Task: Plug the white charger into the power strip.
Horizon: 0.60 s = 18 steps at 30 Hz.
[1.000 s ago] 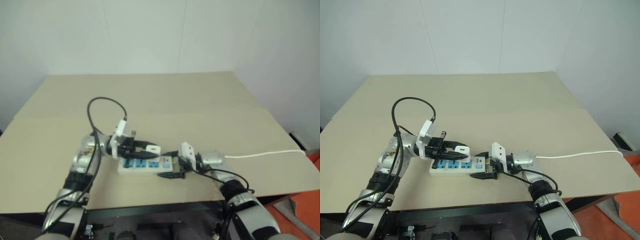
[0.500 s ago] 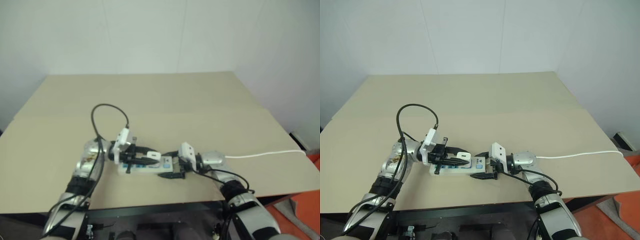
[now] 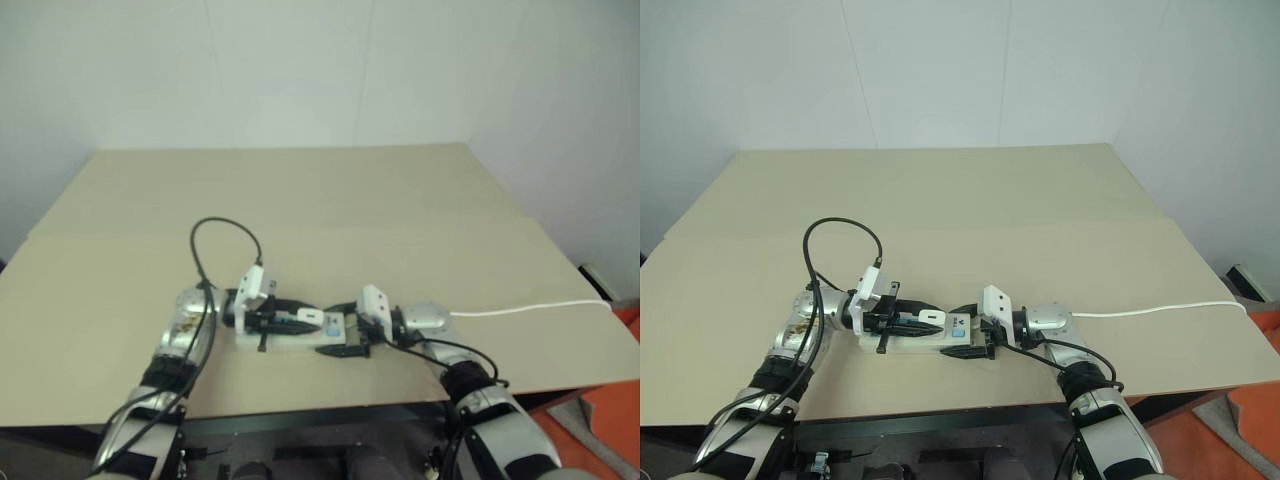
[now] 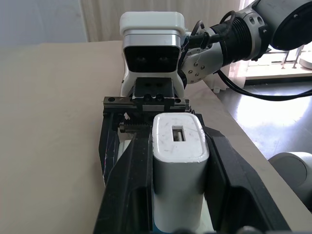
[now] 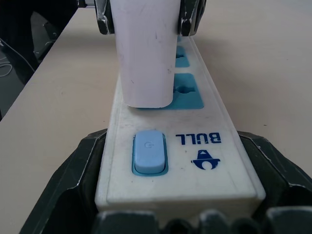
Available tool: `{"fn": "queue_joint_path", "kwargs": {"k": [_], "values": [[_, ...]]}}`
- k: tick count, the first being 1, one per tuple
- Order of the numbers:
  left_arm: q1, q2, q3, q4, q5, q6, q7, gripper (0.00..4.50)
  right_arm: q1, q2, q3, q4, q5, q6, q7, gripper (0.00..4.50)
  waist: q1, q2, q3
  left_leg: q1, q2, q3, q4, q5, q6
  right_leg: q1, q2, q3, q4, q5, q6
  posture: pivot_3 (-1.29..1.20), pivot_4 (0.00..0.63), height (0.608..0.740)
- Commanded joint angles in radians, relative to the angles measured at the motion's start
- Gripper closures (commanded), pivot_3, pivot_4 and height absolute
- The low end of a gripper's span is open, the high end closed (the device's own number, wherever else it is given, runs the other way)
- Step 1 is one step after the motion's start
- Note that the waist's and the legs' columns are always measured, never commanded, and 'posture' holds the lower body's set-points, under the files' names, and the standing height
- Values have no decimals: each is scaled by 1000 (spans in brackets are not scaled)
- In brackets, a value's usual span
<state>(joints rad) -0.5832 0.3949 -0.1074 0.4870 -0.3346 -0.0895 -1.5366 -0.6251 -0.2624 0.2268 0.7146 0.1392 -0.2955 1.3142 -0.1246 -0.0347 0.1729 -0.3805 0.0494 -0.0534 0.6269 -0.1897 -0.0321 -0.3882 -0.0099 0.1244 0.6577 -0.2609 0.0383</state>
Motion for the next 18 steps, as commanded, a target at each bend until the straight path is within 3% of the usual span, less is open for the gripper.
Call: {"fn": "queue_joint_path", "kwargs": {"k": [1, 18], "values": [[-10, 12, -3, 38, 32, -35, 18, 3480, 25, -1, 41, 17, -43, 24, 15, 1077, 0, 0, 0, 0, 0, 0, 0, 0, 0, 0, 0, 0, 0, 0, 0, 0, 150, 740], [69, 42, -21, 124, 71, -97, 58, 3480, 22, -2, 39, 19, -45, 25, 21, 1077, 1, 7, -9, 2, 0, 0, 0, 0, 0, 1, 0, 0, 0, -1, -1, 0, 150, 740]]}}
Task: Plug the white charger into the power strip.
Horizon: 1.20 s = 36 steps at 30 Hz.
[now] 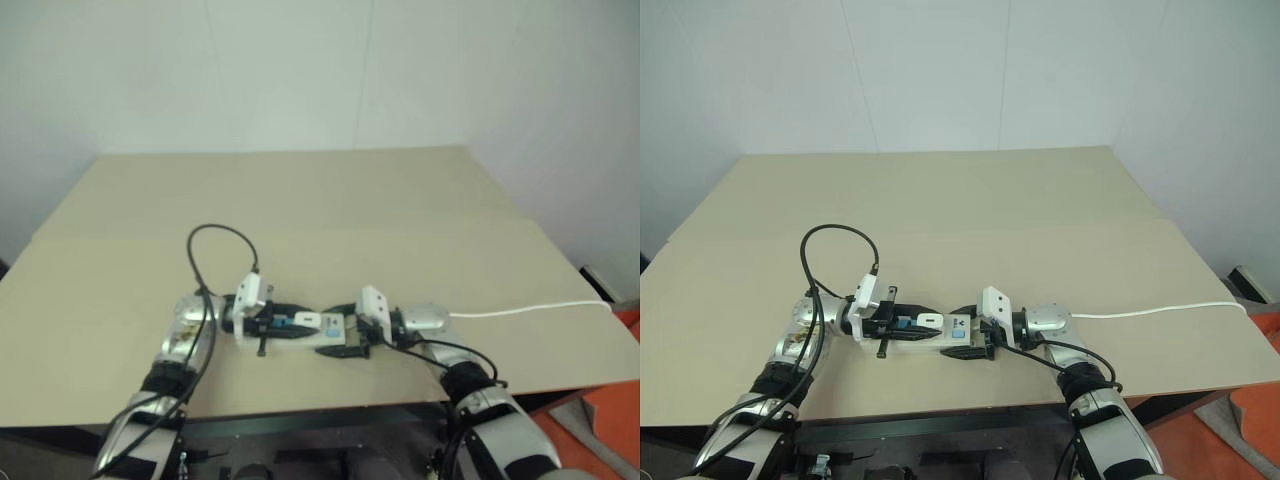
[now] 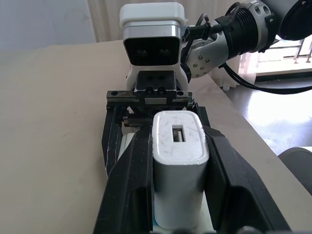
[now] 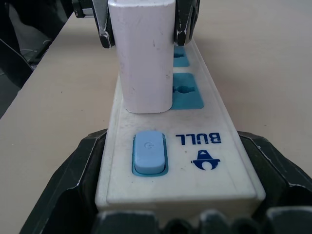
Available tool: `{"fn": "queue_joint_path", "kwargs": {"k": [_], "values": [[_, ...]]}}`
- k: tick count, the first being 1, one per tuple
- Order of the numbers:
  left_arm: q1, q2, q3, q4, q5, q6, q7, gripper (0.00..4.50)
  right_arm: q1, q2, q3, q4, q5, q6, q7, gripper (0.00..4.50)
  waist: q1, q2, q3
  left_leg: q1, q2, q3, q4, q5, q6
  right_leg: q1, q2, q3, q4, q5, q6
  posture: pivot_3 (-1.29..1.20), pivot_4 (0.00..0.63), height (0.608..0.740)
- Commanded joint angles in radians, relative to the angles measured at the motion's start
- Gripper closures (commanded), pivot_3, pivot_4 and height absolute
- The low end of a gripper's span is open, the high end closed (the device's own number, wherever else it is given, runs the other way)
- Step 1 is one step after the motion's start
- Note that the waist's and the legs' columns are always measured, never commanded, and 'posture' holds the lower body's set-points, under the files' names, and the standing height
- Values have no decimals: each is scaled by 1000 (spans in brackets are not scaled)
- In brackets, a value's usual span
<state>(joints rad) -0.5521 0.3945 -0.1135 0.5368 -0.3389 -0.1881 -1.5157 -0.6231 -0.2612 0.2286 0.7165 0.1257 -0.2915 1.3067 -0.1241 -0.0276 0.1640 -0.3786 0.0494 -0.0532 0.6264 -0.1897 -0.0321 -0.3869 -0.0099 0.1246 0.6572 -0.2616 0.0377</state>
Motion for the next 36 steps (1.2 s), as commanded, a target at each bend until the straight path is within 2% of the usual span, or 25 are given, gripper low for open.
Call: {"fn": "queue_joint_path", "kwargs": {"k": [1, 6, 8, 17, 19, 23, 24, 26, 31, 36], "values": [[39, 44, -17, 76, 78, -1, 37, 3480, 19, -3, 37, 17, -31, 21, 29, 1077, 0, 1, -1, 0, 0, 0, 0, 0, 0, 0, 0, 0, 0, 0, 0, 0, 150, 740], [49, 62, -36, 73, 86, 15, 20, 3480, 17, -2, 35, 19, -31, 20, 31, 1077, 0, 2, -3, 1, 0, 0, 0, 0, 0, 0, 0, 0, 0, 0, 0, 0, 150, 740], [36, 66, -35, 66, 78, 36, 18, 2747, 18, -3, 34, 19, -32, 20, 32, 1077, -2, 3, -3, 1, 0, 0, -1, 0, 0, 0, 0, 0, 0, 0, 0, 0, 150, 740], [-98, 47, 39, 15, -10, 126, 55, 13, 17, 2, 36, 17, -31, 21, 34, 1077, -1, 2, -3, 0, 0, 0, -2, 0, 0, -1, 0, 1, -1, -1, -1, 0, 150, 740], [-135, 57, 59, -12, -25, 164, 70, 13, 19, 4, 37, 15, -31, 22, 34, 1077, -1, 2, -2, -2, 0, -1, -2, 0, 0, -3, 0, 0, -1, -1, -1, 0, 150, 740], [-254, 135, 94, -69, -69, 307, 44, 13, 25, 3, 37, 1, -21, 49, 45, 1077, -3, 0, 0, -4, 0, -1, -1, 0, 0, -4, 1, 0, -1, -1, -1, 0, 150, 740], [-279, 150, 105, -69, -77, 327, 47, 0, 27, 3, 35, -8, -20, 59, 39, 358, -4, 0, 0, -4, 0, -1, -2, 0, 0, -4, 1, 0, -1, -1, -1, 0, 150, 740], [-314, 180, 124, -57, -79, 329, 39, 0, 29, 0, 33, -29, -18, 63, 36, 31, -4, 1, 0, -5, 0, -1, -2, 0, 0, -4, 1, -1, -2, -1, -1, 0, 150, 740], [-327, 232, 153, -40, -70, 299, 0, 0, 51, -21, 17, -117, -4, 79, 28, 31, 0, 1, 1, -7, 0, -1, -3, -1, 1, -4, 1, -1, -6, -2, 0, 0, 150, 740], [-325, 243, 163, -26, -70, 286, -14, 0, 82, -54, 8, -197, 14, 112, 39, 31, 11, 1, 1, -14, 1, -1, -3, -1, 1, -10, 0, -2, -8, -2, 0, 0, 150, 740]]}}
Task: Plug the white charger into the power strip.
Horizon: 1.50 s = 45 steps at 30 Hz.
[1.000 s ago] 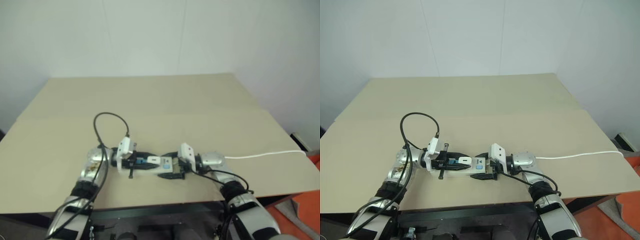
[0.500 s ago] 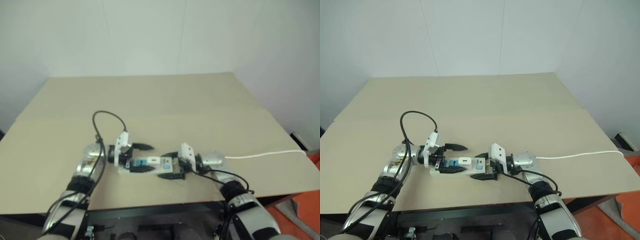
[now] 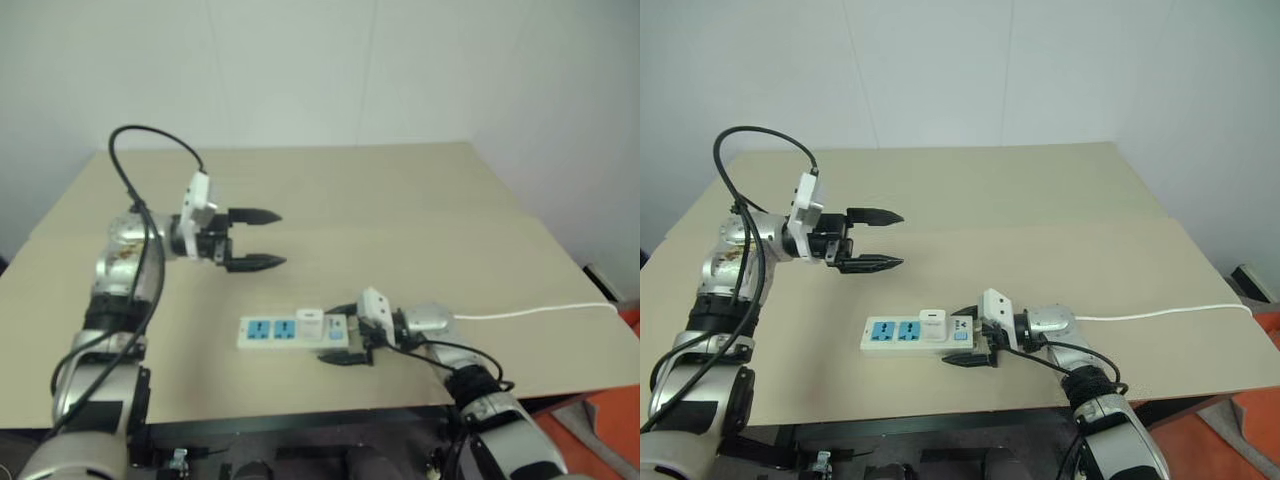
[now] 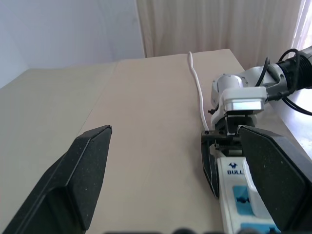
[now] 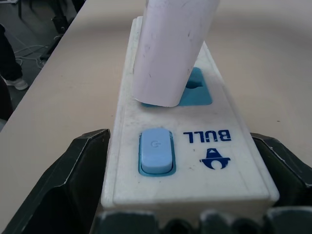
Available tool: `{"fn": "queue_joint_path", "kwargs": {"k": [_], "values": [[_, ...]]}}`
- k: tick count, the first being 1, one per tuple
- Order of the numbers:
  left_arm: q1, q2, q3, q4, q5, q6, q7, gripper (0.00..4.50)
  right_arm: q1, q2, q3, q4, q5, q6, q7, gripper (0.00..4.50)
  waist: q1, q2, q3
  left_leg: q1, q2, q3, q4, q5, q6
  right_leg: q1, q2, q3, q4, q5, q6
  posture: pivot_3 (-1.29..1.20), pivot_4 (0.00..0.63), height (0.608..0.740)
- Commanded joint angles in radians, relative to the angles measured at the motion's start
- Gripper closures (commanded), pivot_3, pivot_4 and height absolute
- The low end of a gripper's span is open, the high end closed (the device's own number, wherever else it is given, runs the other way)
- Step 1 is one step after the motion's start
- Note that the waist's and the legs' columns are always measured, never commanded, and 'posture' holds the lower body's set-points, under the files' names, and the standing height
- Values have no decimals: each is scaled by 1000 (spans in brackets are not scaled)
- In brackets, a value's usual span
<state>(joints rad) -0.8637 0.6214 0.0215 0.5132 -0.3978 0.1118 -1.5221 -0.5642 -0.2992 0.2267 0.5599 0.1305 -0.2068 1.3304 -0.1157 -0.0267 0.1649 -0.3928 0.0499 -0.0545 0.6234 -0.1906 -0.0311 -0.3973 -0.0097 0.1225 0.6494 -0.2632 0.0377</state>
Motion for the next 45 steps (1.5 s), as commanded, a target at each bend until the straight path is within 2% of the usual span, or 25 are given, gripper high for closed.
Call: {"fn": "queue_joint_path", "kwargs": {"k": [1, 5, 13, 21, 26, 32, 37, 45], "values": [[-14, 13, 27, 3, -9, -18, -6, 0, 26, -19, 11, -48, 13, 34, 19, 31, 6, 0, 0, -1, 0, 0, 0, 0, 0, -1, 0, 0, 0, 0, 0, 0, 150, 740], [-14, 1, 23, 5, -10, -21, -5, 0, 29, -19, 15, -54, 13, 39, 9, 31, 17, 0, 0, -7, 0, 0, 0, 0, 0, -7, 0, 0, 0, 0, 0, 0, 150, 740], [-1, -8, 10, -35, -14, -11, -21, 0, 28, -9, 17, -50, 9, 30, -10, 31, 18, 0, 0, -6, 0, 0, 1, 0, 0, -7, 0, 0, 1, 0, 0, 0, 150, 740], [175, -56, -79, -202, 13, -23, -27, 0, 33, -11, 16, -50, 7, 28, -18, 31, 18, 0, 0, -6, 0, 1, 1, 0, 0, -6, 0, 0, 1, 0, 0, 0, 150, 740], [237, -122, -113, -217, 26, -21, 30, 0, 30, -4, 21, -41, 4, 28, -26, 31, 19, 0, 0, -6, 0, 1, 3, 0, 0, -6, 0, 0, 4, 1, 0, 0, 150, 740], [265, -146, -133, -228, 40, -24, 56, 0, 24, 5, 24, -29, 0, 37, -28, 31, 16, 0, 0, -3, 0, 1, 3, 0, 0, -6, 0, 1, 7, 0, 0, 0, 150, 740], [269, -145, -141, -227, 41, -25, 54, 0, 20, 10, 28, -18, 0, 37, -19, 1067, 17, 0, 0, -3, 0, 1, 3, 0, 0, -5, 0, 1, 7, 0, 0, 0, 150, 740], [300, -150, -181, -220, 66, -58, 39, 0, 12, 16, 34, 1, -9, 29, -14, 1063, 15, 0, 0, -2, 0, 1, 3, 0, 0, -5, 0, 1, 7, 0, 0, 0, 150, 740]]}}
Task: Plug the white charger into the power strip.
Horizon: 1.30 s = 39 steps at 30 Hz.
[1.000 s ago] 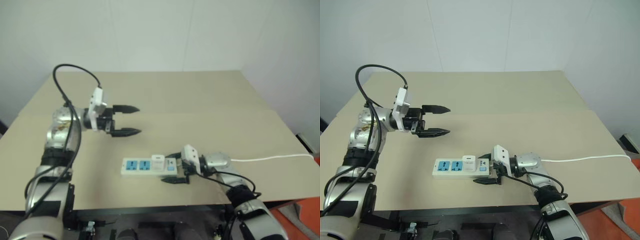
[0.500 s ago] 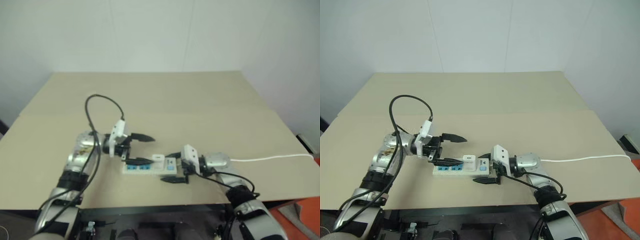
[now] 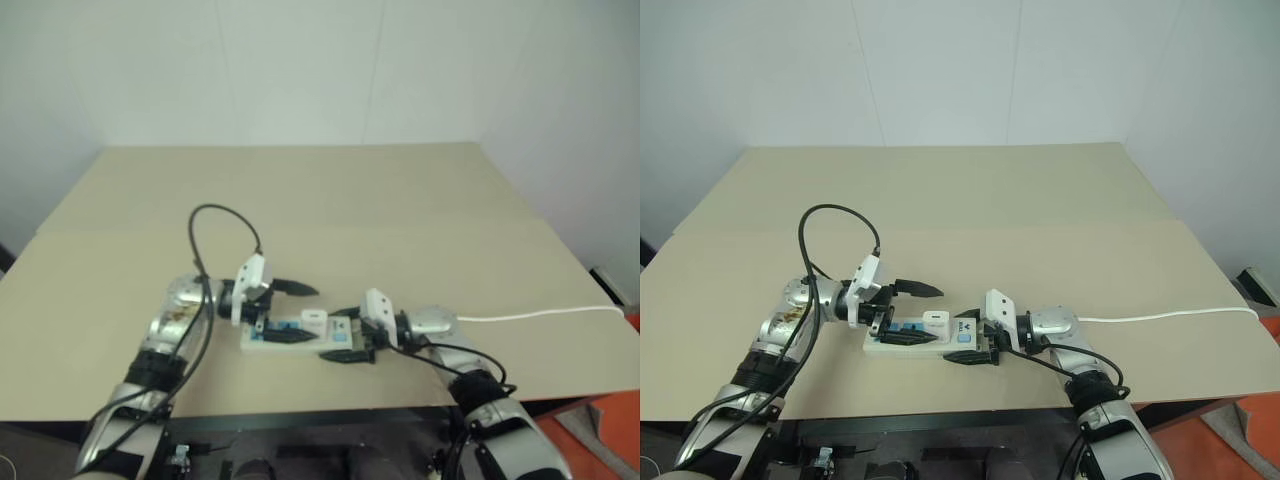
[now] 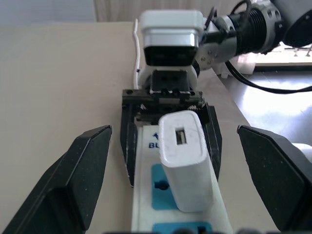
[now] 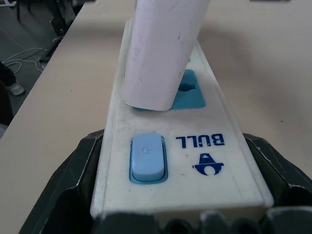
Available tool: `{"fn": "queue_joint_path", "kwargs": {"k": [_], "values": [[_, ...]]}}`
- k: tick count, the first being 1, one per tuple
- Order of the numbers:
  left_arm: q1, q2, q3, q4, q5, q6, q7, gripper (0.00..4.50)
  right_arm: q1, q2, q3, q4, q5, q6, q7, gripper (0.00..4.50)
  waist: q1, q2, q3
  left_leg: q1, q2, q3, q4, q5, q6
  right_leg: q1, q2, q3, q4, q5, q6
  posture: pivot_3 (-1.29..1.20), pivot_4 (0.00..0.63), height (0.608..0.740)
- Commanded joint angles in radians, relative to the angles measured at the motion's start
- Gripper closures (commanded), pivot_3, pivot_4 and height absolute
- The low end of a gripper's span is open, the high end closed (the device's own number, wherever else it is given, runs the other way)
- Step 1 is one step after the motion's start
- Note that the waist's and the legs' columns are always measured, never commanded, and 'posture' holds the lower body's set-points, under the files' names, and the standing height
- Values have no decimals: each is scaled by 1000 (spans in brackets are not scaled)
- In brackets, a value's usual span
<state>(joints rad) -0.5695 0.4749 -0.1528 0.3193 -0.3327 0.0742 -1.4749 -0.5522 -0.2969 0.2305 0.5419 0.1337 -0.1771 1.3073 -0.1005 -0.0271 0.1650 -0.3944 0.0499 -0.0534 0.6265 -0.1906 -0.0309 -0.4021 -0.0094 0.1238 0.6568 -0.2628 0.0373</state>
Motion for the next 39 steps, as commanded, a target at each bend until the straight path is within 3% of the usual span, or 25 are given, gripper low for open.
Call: {"fn": "queue_joint_path", "kwargs": {"k": [1, 8, 12, 20, 26, 30, 39], "values": [[9, -4, -9, -28, 1, -24, -9, 0, 0, 14, 31, 20, -14, -1, 10, 1063, 0, 0, 0, 0, 0, 0, 0, 0, 0, 0, 0, 0, 0, 0, 0, 0, 150, 740], [34, -39, -14, -35, -1, -38, 18, 0, 5, 15, 30, 21, -24, -13, 1, 1063, 0, 0, 0, 2, 0, 0, 0, 0, 0, 2, 0, 0, 0, 0, 0, 0, 150, 740], [33, -47, -2, -38, -17, -24, 20, 875, 7, 15, 30, 24, -29, -18, 0, 1063, -1, 0, 0, 4, 0, 0, 0, 0, 0, 4, 0, 0, 0, 0, 0, 0, 150, 740], [37, -31, -1, -39, -33, -28, -4, 3486, 6, 16, 32, 29, -32, -23, -1, 1063, -1, 0, 0, 5, 0, 0, 0, 0, 0, 5, 0, 0, 0, 0, 0, 0, 150, 740], [39, -22, -20, -33, -5, -65, -13, 3476, 4, 16, 33, 35, -35, -28, -1, 1063, -3, 0, 0, 5, 0, 0, 0, 0, 0, 5, 0, 0, -1, 0, 0, 0, 150, 740], [56, -18, -41, 6, 48, -201, -30, 3476, 4, 18, 35, 37, -36, -30, -3, 1063, -4, 0, 0, 6, 0, 0, 0, 0, 0, 6, 0, 0, -1, 0, 0, 0, 150, 740], [97, -26, -50, 59, 67, -222, 23, 3476, 9, 21, 35, 35, -38, -31, -4, 1063, -4, 0, 0, 12, 0, 0, -1, 0, 0, 12, 0, 1, -1, 0, 0, 0, 150, 740]]}}
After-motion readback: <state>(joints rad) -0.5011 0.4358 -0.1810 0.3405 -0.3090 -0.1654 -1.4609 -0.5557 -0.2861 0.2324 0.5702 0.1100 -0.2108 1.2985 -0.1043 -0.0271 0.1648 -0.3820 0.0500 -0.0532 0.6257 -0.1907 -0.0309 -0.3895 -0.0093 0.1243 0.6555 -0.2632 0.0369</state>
